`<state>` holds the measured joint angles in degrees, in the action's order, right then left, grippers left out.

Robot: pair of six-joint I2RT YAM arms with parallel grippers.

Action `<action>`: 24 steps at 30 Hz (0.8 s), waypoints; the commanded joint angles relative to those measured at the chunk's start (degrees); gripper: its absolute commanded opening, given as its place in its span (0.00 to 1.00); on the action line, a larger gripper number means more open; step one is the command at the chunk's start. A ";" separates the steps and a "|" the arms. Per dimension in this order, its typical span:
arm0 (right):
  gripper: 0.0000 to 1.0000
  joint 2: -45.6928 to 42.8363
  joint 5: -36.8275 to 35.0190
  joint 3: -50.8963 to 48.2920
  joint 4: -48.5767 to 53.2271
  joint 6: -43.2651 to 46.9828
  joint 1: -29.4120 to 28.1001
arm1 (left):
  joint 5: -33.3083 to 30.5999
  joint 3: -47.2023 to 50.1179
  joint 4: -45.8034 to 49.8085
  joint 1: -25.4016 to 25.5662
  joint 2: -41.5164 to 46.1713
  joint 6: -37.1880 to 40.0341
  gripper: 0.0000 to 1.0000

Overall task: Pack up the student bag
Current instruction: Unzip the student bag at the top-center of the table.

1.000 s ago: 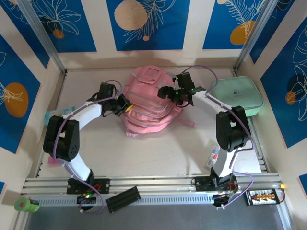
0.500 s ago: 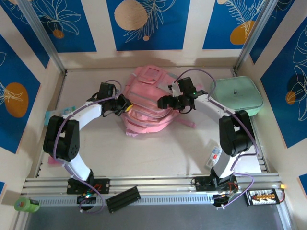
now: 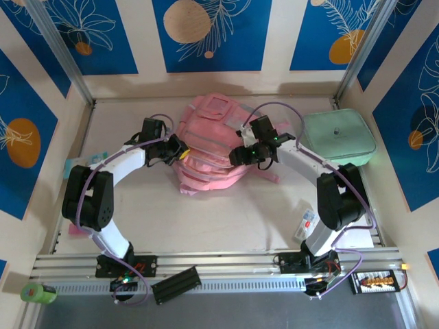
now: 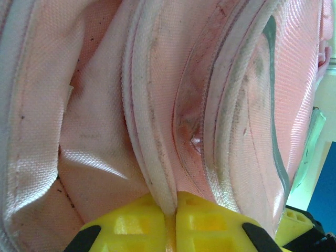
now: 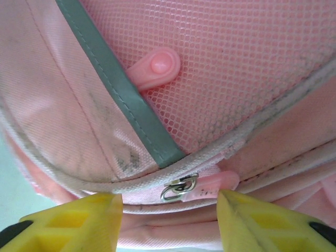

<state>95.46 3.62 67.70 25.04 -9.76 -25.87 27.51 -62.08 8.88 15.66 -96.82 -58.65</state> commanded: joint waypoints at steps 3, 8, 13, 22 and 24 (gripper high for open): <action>0.47 -1.94 -9.21 -1.37 -2.33 10.02 -2.25 | 0.69 -0.78 -2.75 0.62 0.08 0.28 0.11; 0.46 -1.29 -13.26 -1.45 -3.92 13.41 -2.52 | 0.71 -1.02 -2.47 0.59 0.15 0.44 0.10; 0.46 0.19 -14.17 -0.77 -5.36 15.57 -2.61 | 0.84 -1.34 -2.22 0.50 0.00 0.63 0.11; 0.21 0.15 -15.20 -1.48 -8.40 17.62 -2.95 | 0.64 -1.56 -2.55 0.16 -0.99 0.63 0.11; 0.13 -1.29 -15.14 -2.62 -8.02 17.54 -2.89 | 0.46 -1.54 -2.64 0.00 -1.41 0.54 0.10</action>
<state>95.96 -9.45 66.41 20.10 6.96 -28.91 27.31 -62.19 7.86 15.64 -97.25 -58.63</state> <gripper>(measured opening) 0.153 0.108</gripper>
